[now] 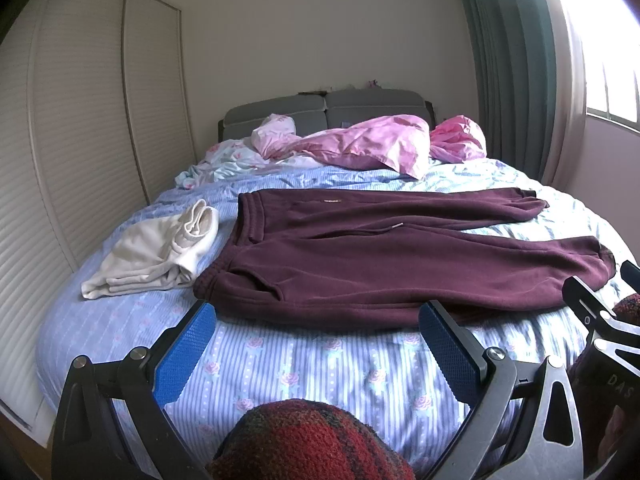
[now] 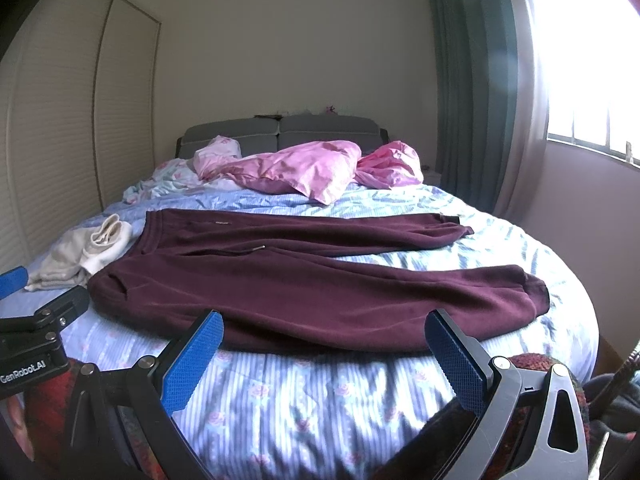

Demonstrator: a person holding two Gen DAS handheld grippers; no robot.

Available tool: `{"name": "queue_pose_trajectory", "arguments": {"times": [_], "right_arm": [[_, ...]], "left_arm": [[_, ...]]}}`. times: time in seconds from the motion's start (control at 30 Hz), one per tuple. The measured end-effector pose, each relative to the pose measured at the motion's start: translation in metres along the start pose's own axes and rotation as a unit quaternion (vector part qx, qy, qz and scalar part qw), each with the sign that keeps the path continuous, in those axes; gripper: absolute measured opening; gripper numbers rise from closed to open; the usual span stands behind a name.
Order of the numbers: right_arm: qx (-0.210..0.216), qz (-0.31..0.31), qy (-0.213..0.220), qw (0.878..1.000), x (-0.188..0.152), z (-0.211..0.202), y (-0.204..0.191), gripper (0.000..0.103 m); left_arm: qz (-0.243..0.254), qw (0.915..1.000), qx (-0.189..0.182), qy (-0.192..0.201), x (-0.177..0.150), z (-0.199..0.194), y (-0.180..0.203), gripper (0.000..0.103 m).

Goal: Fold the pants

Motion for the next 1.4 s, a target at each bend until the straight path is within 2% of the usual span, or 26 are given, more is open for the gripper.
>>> {"name": "queue_pose_trajectory", "arguments": {"times": [1.03,1.4], "right_arm": [[-0.001,0.001,-0.001,1.0,-0.001,0.001,0.002,0.102],[0.002,0.0,-0.019,1.0,-0.007,0.011,-0.003,0.102]], "left_arm": [[-0.001,1.0,-0.001,0.0,0.002,0.001,-0.002,0.103],[-0.009,0.9998,-0.004,-0.016,-0.001,0.008,-0.01,0.103]]}}
Point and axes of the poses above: each gripper's, at about its wrist camera, not at the fingertips, and z roughly the way its jaws point, y to its right, x to its top, the point moved 8 cm from there along z, roughly the way its jaws point, and after that the axes turned 13 degrees about -x, right-handed, at the moved point
